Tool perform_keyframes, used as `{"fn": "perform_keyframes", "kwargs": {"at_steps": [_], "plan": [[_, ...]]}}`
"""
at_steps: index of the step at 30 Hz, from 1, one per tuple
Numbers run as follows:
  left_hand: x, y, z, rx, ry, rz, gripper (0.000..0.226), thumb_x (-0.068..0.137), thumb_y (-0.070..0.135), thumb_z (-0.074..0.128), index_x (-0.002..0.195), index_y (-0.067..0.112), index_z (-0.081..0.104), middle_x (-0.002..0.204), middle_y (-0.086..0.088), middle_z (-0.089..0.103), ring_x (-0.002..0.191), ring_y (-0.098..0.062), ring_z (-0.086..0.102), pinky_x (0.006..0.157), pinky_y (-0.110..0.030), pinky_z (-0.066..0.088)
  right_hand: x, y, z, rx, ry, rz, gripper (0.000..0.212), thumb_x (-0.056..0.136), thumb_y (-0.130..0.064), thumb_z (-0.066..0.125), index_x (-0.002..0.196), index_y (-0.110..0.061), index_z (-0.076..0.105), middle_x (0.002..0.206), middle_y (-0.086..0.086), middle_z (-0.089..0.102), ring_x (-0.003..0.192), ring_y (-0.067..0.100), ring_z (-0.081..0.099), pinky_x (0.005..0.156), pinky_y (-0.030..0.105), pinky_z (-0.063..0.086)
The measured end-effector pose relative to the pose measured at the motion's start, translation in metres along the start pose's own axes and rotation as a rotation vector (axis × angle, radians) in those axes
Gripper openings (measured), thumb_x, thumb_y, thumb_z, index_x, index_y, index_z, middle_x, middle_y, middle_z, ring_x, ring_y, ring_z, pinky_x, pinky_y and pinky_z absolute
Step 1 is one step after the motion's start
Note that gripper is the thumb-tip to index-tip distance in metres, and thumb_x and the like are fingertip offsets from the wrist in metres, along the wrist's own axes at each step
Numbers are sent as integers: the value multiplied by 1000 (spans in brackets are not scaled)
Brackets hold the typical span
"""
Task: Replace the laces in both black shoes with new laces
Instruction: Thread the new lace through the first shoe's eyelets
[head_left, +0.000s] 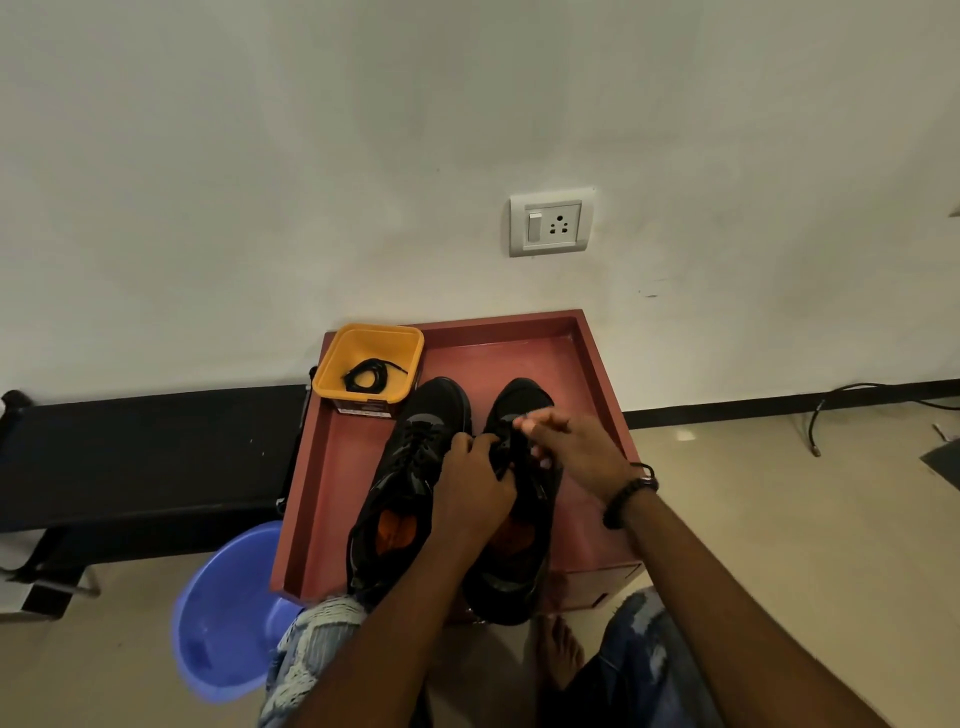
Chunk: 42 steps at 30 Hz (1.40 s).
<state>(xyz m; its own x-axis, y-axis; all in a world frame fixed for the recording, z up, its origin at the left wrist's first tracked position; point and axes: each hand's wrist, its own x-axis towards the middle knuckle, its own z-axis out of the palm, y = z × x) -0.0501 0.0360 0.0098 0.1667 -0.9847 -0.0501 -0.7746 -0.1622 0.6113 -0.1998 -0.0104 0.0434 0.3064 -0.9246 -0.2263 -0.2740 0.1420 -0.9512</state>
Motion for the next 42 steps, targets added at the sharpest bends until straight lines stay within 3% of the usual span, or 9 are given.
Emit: {"fn": "perform_keyframes", "kwargs": {"at_steps": [2, 4, 9, 15, 19, 28, 35, 39, 42], "plan": [[4, 2, -1, -9, 11, 7, 39, 95, 31, 58, 131, 17, 55, 118, -3, 50, 100, -19, 56, 85, -33, 51, 9, 6, 8, -404, -34, -18, 16, 98, -25, 58, 105, -20, 72, 92, -8, 67, 80, 5, 60, 67, 14, 48], [6, 0, -2, -14, 22, 17, 36, 97, 28, 56, 130, 17, 57, 115, -3, 54, 98, -16, 56, 82, -28, 48, 14, 4, 14, -535, 25, -14, 13, 96, -24, 62, 102, -21, 73, 94, -11, 67, 82, 3, 59, 68, 10, 43], [13, -8, -8, -62, 31, 11, 29, 99, 21, 53, 125, 17, 64, 115, -3, 66, 100, -15, 63, 81, -22, 46, 19, -7, 28, -672, 104, 34, 12, 96, -18, 61, 97, -12, 72, 94, 3, 71, 86, 15, 65, 80, 27, 54], [16, -13, -10, -134, 26, -18, 28, 100, 17, 52, 125, 18, 65, 112, 0, 70, 88, -2, 55, 63, -5, 33, 20, -2, 35, -670, 134, 19, 17, 97, -19, 59, 97, -11, 74, 94, 4, 71, 80, 12, 63, 66, 15, 45], [16, -16, -11, -147, 23, -31, 27, 100, 18, 54, 125, 18, 65, 112, 0, 70, 91, -3, 56, 66, -5, 33, 22, -1, 37, -685, 159, -14, 16, 96, -19, 61, 96, -13, 75, 95, 2, 72, 74, 8, 57, 59, 11, 37], [21, -15, -22, -206, -75, -29, 24, 102, 31, 49, 113, 20, 67, 96, 5, 68, 87, -9, 62, 83, -34, 54, 20, 13, 41, -817, 271, -128, 12, 95, -28, 62, 95, -22, 72, 108, -2, 59, 102, 16, 52, 88, 27, 39], [31, -16, -18, -168, -42, -24, 8, 97, 19, 60, 101, 15, 66, 95, 2, 68, 85, -7, 61, 68, -13, 43, 14, 13, 39, -874, 235, -170, 15, 96, -32, 60, 104, -25, 69, 112, -3, 57, 106, 15, 51, 93, 29, 36], [29, -15, -15, -217, 8, -91, 12, 102, 14, 47, 107, 16, 58, 97, -2, 66, 83, -11, 64, 72, -27, 55, 9, 17, 38, -763, 180, -92, 43, 87, -27, 71, 126, -25, 54, 127, 1, 49, 110, 18, 51, 96, 31, 47], [28, -11, -20, -509, 121, -232, 13, 105, 13, 40, 105, 20, 51, 100, -4, 67, 84, -12, 67, 73, -31, 58, 3, 22, 40, -677, 233, -57, 50, 83, -21, 74, 125, -23, 46, 127, 2, 45, 107, 17, 51, 92, 31, 53]]}}
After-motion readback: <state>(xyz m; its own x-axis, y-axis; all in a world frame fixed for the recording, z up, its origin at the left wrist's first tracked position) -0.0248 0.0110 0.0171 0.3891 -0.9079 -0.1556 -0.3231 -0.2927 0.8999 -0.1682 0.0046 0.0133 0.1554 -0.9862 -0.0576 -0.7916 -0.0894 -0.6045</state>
